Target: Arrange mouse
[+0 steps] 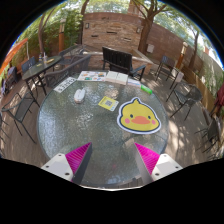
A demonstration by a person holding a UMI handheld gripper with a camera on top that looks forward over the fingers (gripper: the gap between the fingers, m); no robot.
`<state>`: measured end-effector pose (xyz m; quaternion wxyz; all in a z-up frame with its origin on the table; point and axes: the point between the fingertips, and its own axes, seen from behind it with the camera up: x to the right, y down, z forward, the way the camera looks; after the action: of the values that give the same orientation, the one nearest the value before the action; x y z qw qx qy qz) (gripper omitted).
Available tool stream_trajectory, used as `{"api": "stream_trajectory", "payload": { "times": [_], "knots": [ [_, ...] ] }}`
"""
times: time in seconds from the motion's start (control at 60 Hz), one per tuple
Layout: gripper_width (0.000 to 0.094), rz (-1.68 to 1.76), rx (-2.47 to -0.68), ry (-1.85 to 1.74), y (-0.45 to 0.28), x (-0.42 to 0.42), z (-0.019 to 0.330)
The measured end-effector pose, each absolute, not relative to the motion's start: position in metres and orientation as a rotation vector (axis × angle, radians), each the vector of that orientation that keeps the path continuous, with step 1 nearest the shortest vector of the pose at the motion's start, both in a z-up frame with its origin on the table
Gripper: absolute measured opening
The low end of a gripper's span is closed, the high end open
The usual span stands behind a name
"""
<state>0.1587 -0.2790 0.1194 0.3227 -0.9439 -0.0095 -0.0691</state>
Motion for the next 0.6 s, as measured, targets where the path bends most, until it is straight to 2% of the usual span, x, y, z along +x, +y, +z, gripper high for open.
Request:
{"api": "stream_trajectory", "payload": {
  "times": [0.1, 0.267, 0.467, 0.533, 0.6],
  "knots": [
    [0.0856, -0.074, -2.447, -0.053, -0.246, 0.112, 0.087],
    [0.0838, 0.011, -2.349, -0.053, -0.129, 0.046, 0.048],
    [0.0816, 0.02, -2.269, -0.053, -0.004, 0.007, 0.014],
    [0.0798, 0.01, -2.265, -0.059, 0.021, 0.001, 0.003],
    [0.074, -0.007, -2.273, -0.059, 0.036, 0.0, -0.008]
  ]
}}
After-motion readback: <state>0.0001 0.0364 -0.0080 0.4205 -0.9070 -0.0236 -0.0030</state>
